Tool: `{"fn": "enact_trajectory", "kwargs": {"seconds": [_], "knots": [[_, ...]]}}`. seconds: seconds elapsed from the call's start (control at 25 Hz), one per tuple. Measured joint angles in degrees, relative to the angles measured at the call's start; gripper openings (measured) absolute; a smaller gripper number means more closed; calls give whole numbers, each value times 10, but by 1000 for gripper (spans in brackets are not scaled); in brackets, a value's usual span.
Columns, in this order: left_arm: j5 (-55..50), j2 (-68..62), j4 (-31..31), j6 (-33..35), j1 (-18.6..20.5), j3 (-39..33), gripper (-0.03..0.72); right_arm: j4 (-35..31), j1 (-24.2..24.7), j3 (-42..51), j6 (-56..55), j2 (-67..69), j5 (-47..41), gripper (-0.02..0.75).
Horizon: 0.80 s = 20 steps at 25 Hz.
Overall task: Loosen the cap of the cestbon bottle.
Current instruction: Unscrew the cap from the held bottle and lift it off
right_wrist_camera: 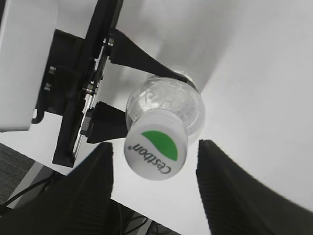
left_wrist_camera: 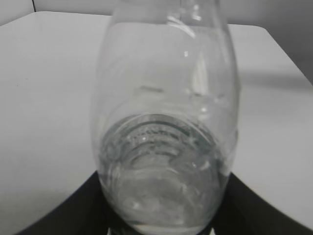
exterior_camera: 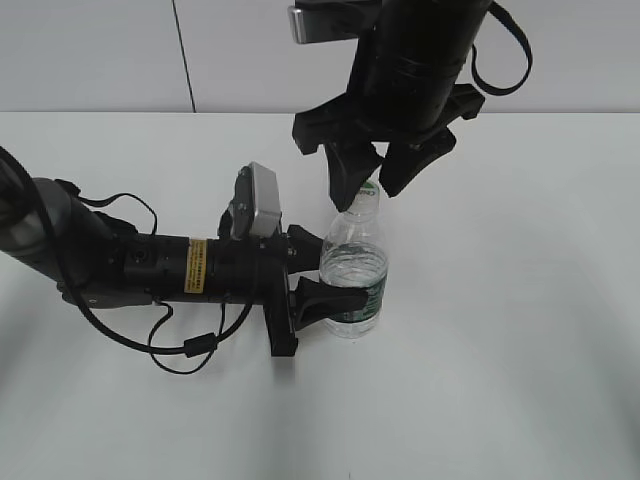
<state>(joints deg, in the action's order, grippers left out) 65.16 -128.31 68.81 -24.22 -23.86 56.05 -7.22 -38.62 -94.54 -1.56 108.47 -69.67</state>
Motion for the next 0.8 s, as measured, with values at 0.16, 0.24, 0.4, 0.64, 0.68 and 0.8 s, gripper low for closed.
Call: {"fn": "enact_trajectory", "kwargs": {"seconds": [0.16, 0.24, 0.4, 0.64, 0.68, 0.8], "knots": [[0, 0, 0, 0, 0, 0, 350, 0, 0, 0, 1, 1, 0, 424], [0, 0, 0, 0, 0, 0, 350, 1, 0, 0, 1, 6, 0, 424], [0, 0, 0, 0, 0, 0, 350, 2, 0, 0, 1, 15, 0, 422], [0, 0, 0, 0, 0, 0, 350, 2, 0, 0, 2, 14, 0, 344], [0, 0, 0, 0, 0, 0, 350, 2, 0, 0, 2, 14, 0, 323], [0, 0, 0, 0, 0, 0, 350, 2, 0, 0, 24, 14, 0, 311]]}}
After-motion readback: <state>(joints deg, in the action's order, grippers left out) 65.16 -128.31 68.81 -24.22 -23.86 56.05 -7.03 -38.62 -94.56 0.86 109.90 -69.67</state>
